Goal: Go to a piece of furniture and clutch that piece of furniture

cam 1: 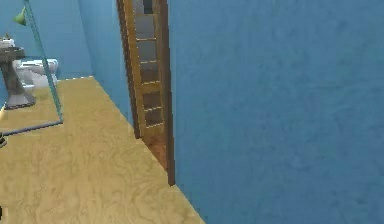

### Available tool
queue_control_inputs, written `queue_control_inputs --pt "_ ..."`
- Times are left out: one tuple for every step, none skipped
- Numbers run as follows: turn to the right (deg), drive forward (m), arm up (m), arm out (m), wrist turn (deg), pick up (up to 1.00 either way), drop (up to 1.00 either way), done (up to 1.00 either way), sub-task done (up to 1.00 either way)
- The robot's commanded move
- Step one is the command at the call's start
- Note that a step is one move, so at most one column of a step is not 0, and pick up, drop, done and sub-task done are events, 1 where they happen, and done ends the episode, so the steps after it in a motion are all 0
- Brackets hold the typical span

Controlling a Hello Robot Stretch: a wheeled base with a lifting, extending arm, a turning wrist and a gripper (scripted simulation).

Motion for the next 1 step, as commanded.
queue_control_inputs --pt "30.0 0.00 0.00 0.00 0.0 0.00 0.00 0.00 0.00"
